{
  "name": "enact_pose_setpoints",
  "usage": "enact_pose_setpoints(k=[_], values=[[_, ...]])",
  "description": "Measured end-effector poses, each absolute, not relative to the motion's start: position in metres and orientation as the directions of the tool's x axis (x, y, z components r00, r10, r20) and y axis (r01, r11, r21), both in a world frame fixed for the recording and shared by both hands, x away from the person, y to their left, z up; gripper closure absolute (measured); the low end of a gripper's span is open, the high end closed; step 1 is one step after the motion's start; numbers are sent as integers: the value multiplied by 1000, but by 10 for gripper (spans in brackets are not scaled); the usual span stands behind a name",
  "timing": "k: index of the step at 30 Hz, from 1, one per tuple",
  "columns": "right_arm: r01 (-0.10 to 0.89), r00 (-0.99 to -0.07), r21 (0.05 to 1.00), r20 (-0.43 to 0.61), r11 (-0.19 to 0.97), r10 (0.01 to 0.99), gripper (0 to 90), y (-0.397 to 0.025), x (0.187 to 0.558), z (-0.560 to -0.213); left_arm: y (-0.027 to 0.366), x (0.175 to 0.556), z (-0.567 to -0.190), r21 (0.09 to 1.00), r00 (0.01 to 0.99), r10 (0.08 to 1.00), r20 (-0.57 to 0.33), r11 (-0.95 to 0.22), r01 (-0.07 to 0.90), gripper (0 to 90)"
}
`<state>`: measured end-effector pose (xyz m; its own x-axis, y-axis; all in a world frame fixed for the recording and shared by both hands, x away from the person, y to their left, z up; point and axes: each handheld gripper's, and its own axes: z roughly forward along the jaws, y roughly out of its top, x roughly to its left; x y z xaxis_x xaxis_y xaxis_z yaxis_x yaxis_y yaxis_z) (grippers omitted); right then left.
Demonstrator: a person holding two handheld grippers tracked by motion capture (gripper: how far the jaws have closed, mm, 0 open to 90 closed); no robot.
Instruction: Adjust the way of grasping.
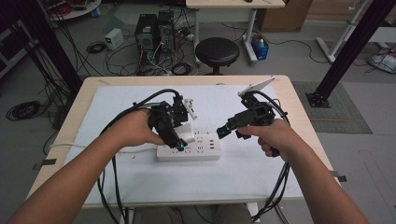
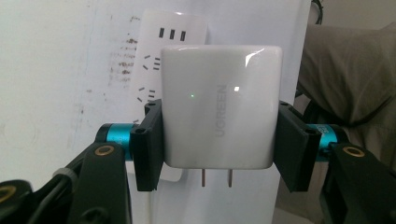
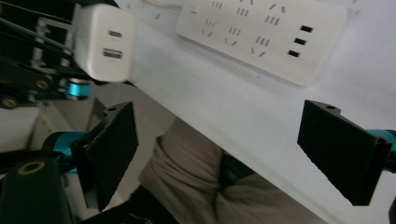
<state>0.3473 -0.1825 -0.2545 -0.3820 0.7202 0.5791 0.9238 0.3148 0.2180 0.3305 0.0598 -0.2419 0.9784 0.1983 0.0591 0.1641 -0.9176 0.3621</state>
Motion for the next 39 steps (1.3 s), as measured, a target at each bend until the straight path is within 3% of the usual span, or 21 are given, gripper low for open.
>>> enact_pose_setpoints(k=[9, 27, 30, 32, 38, 39], values=[[959, -282, 199, 692, 200, 664, 118, -189, 349, -265, 49, 328, -245, 372, 981, 180, 73, -917, 140, 425], [976, -208, 136, 821, 172, 532, 120, -172, 351, -289, 28, 324, -251, 398, 986, 132, 103, -914, 80, 424], [978, -194, 122, 835, 169, 515, 160, -169, 351, -294, 25, 324, -251, 403, 987, 123, 104, -913, 71, 425], [978, -197, 130, 833, 163, 517, 243, -169, 350, -297, 24, 324, -252, 403, 987, 124, 104, -912, 72, 424], [981, -175, 111, 867, 160, 467, 293, -168, 350, -300, 22, 326, -252, 420, 987, 124, 103, -905, 70, 425], [979, -181, 116, 869, 166, 460, 350, -166, 350, -300, 22, 326, -252, 418, 987, 121, 106, -906, 66, 425]])
